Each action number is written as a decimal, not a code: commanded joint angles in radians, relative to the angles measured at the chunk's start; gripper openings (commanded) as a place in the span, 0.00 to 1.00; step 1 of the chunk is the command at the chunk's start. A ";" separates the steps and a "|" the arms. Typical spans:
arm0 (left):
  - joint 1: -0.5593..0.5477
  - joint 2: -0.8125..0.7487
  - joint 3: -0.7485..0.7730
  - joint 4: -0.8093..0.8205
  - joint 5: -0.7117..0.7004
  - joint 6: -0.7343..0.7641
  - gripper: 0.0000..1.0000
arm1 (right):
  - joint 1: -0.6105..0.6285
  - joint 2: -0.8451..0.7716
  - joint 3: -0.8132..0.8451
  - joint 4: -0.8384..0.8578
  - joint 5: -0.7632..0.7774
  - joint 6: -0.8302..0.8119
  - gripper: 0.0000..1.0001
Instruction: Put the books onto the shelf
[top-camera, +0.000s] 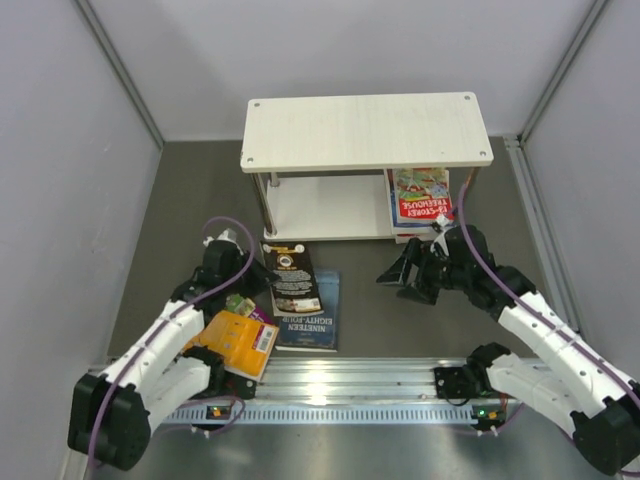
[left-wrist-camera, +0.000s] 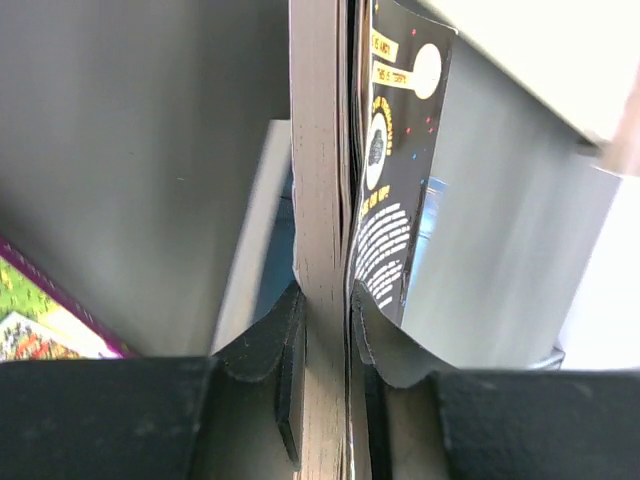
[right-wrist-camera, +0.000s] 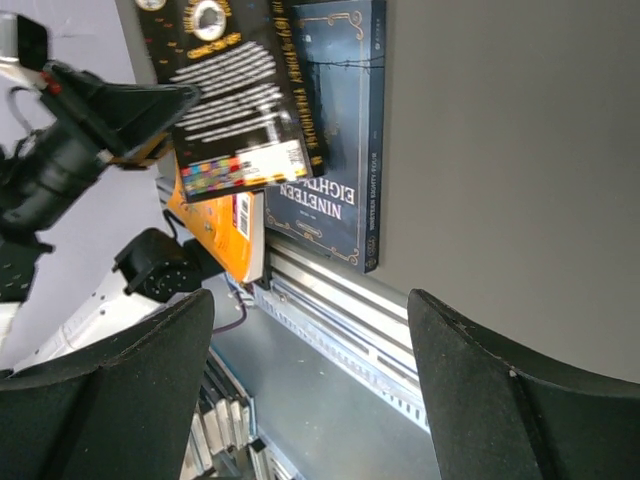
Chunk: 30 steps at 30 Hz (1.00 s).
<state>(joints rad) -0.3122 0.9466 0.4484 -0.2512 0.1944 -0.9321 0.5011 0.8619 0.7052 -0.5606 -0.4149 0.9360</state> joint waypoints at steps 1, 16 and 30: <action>-0.005 -0.092 0.117 -0.072 0.034 0.036 0.00 | -0.004 -0.041 -0.035 0.037 0.008 0.004 0.78; -0.063 0.108 0.249 0.200 0.088 -0.008 0.00 | -0.003 -0.123 -0.144 0.157 -0.036 0.102 0.78; -0.133 0.371 0.392 0.205 -0.165 -0.122 0.00 | 0.037 0.048 -0.214 0.580 -0.018 0.297 0.78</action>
<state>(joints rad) -0.4450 1.2984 0.7712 -0.1196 0.0864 -1.0241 0.5125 0.8673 0.5106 -0.1680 -0.4450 1.1606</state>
